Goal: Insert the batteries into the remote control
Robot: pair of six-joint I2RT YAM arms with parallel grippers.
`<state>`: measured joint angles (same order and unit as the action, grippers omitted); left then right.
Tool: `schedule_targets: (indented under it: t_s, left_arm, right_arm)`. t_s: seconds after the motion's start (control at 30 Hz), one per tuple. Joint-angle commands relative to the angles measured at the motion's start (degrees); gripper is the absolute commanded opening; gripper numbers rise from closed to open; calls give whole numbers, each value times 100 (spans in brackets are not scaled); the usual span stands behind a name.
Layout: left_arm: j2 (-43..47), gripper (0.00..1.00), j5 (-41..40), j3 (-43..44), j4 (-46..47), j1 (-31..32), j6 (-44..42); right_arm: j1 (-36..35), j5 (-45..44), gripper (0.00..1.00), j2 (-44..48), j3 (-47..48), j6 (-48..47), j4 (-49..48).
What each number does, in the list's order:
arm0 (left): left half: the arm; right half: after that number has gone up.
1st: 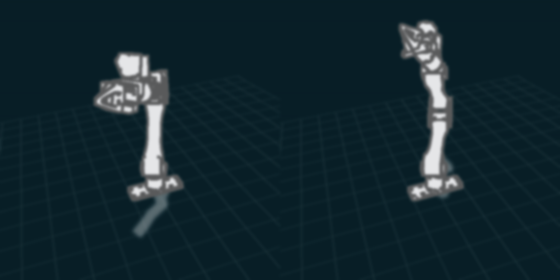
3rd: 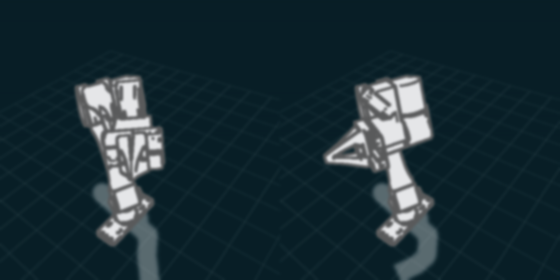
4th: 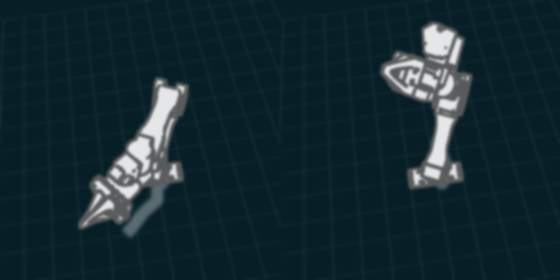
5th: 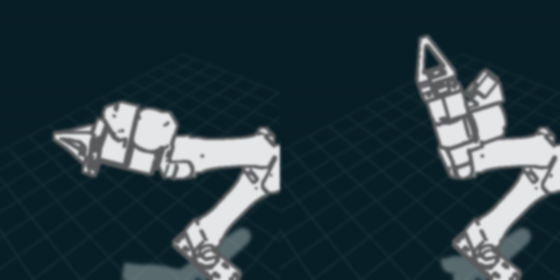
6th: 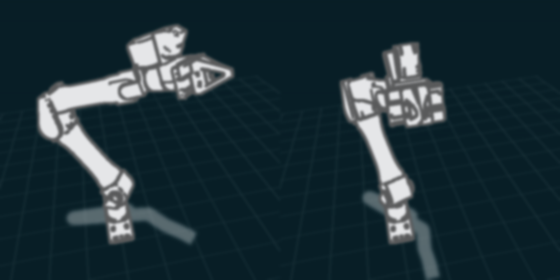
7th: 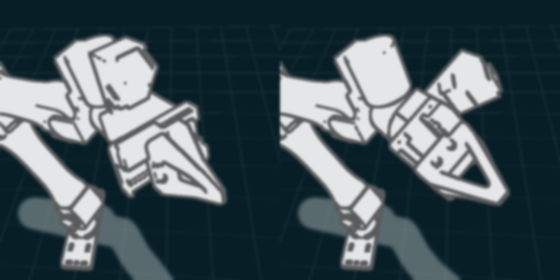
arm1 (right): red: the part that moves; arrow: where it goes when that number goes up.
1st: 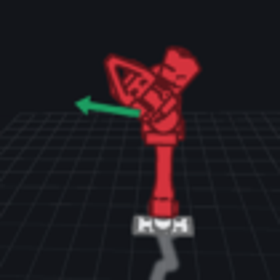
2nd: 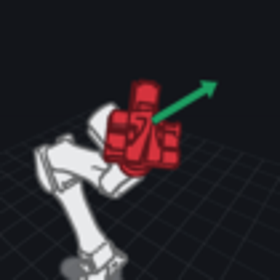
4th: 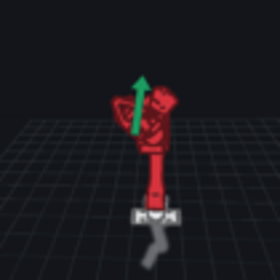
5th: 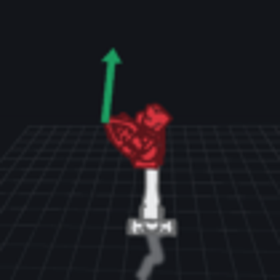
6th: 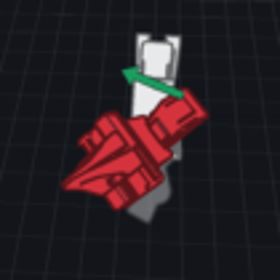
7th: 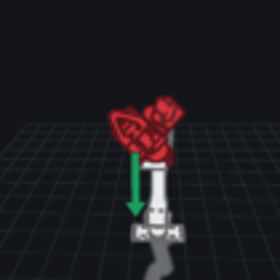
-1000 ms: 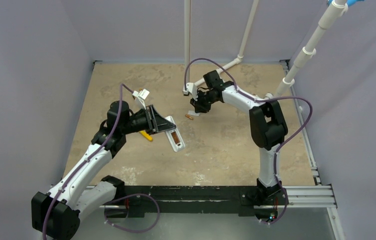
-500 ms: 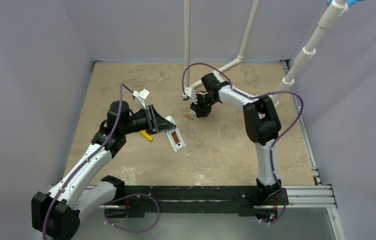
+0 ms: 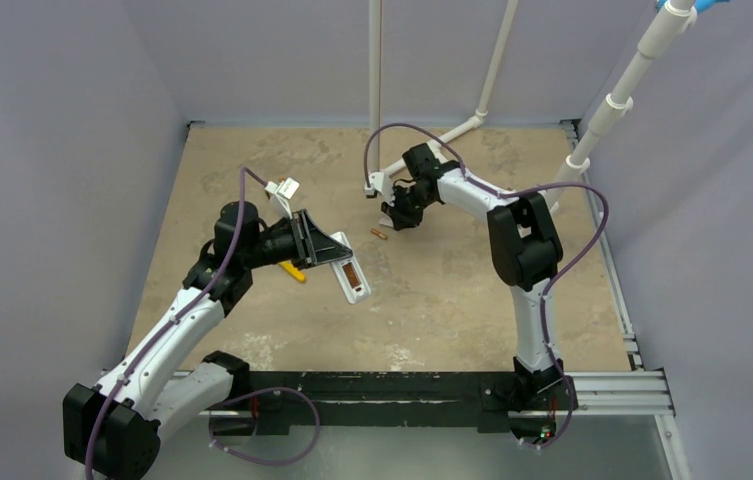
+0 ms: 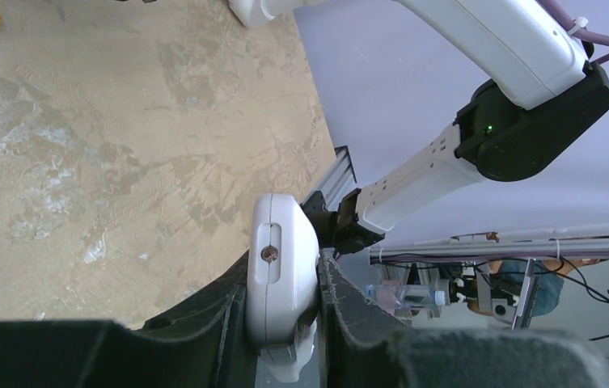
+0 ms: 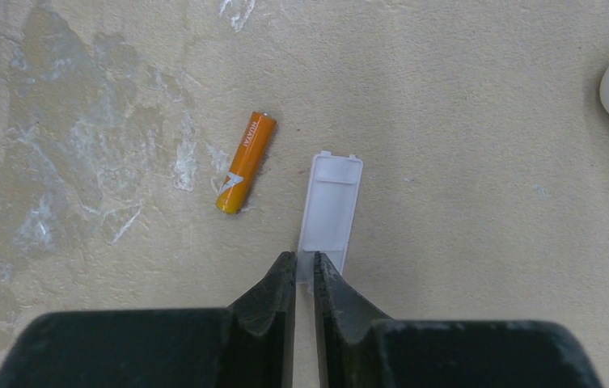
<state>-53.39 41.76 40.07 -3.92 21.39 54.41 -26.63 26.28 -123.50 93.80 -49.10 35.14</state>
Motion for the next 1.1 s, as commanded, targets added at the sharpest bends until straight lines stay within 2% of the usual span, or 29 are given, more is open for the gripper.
schedule_targets:
  t_s: [0.0,0.3,0.6,0.73,0.87,1.03,1.07]
  left_arm:
    - [46,0,113,133,301,-47,-33]
    - [83,0,96,123,304,-47,-26]
    - [93,0,106,115,299,-53,-29]
    - [87,0,96,114,302,-56,-30]
    - [66,0,112,131,427,-56,-30]
    - [82,0,105,169,402,-56,-47]
    - [76,0,99,175,402,-56,-59]
  right_arm:
    - [20,-159,6,-54,75,40,10]
    - [112,373,0,319,-240,417,-428]
    - [161,402,3,503,-302,240,-560]
    - [165,392,9,587,-402,-322,-541]
    - [158,647,26,621,-405,-857,-491]
    - [163,664,38,371,-121,-1045,-350]
    - [163,646,44,263,108,-1114,-161]
